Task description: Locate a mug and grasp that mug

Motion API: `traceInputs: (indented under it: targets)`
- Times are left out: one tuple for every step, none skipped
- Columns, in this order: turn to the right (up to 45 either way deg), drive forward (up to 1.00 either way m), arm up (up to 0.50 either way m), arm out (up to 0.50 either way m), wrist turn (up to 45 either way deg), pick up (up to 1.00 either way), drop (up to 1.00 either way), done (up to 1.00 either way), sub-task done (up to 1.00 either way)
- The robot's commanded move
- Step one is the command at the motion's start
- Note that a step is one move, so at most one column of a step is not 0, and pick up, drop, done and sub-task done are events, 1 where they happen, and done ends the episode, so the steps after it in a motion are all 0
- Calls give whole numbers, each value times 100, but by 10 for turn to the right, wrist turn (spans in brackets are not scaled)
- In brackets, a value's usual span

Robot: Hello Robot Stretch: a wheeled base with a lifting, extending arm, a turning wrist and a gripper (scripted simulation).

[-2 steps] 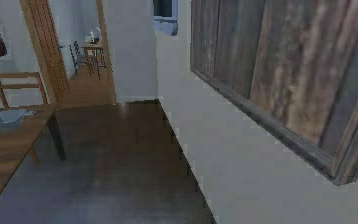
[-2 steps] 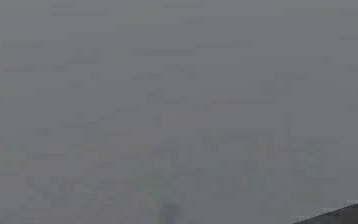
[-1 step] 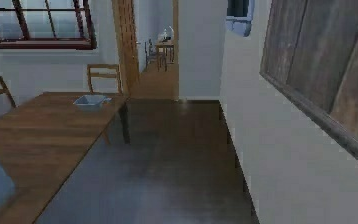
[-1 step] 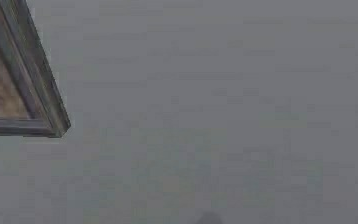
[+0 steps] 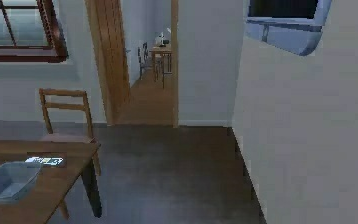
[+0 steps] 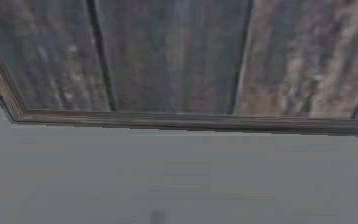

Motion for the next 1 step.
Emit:
traceInputs:
  targets:
    - [-30, 0, 0, 0, 0, 0, 0, 0, 0]
